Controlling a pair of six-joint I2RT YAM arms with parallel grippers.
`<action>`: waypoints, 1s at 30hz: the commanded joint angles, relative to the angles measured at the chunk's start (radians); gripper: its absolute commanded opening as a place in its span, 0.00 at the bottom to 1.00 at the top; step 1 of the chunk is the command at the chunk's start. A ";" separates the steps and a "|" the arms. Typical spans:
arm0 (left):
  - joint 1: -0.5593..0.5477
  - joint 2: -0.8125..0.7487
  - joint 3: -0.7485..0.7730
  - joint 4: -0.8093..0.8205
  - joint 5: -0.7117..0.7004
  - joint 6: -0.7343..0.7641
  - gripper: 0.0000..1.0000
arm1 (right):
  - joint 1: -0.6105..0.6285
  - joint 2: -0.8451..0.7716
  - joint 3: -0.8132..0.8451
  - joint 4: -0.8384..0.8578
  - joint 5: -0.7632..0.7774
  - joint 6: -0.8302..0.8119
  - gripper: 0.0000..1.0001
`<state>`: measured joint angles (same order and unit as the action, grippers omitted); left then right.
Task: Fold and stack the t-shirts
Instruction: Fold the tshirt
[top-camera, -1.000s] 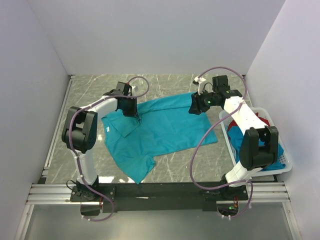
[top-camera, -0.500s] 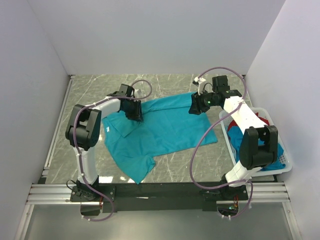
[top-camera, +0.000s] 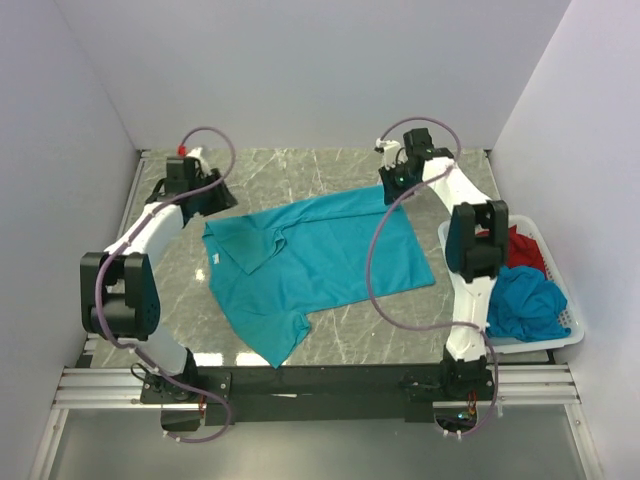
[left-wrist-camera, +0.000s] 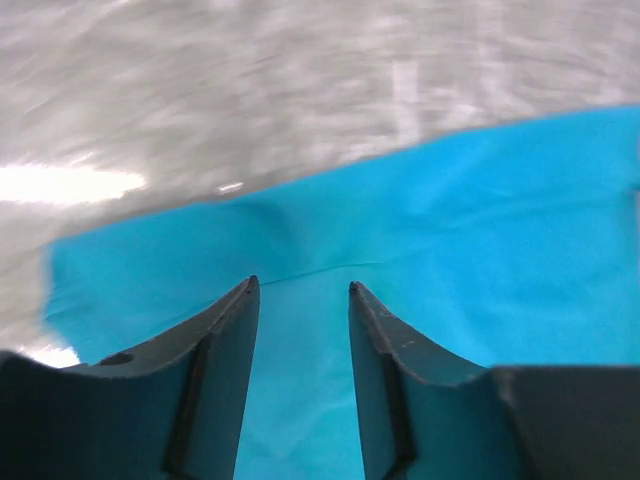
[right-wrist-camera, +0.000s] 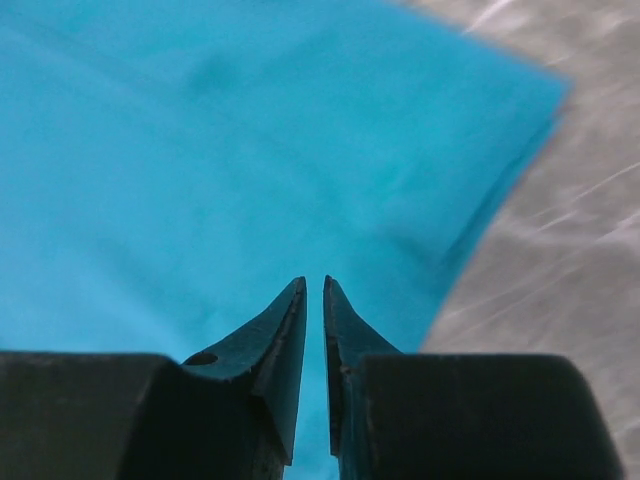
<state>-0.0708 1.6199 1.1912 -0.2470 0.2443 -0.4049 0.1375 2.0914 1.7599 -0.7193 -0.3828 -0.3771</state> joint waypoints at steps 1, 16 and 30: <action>0.057 0.009 -0.067 0.026 0.003 -0.061 0.45 | 0.011 0.087 0.172 -0.086 0.154 -0.025 0.19; 0.169 0.001 -0.110 0.071 0.036 -0.104 0.40 | 0.057 0.285 0.302 -0.131 0.364 -0.029 0.18; 0.169 0.192 -0.027 -0.014 0.014 -0.107 0.34 | 0.068 0.303 0.334 -0.152 0.410 -0.054 0.18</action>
<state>0.0967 1.7733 1.1107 -0.2451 0.2699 -0.5106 0.2028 2.3917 2.0750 -0.8623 0.0090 -0.4179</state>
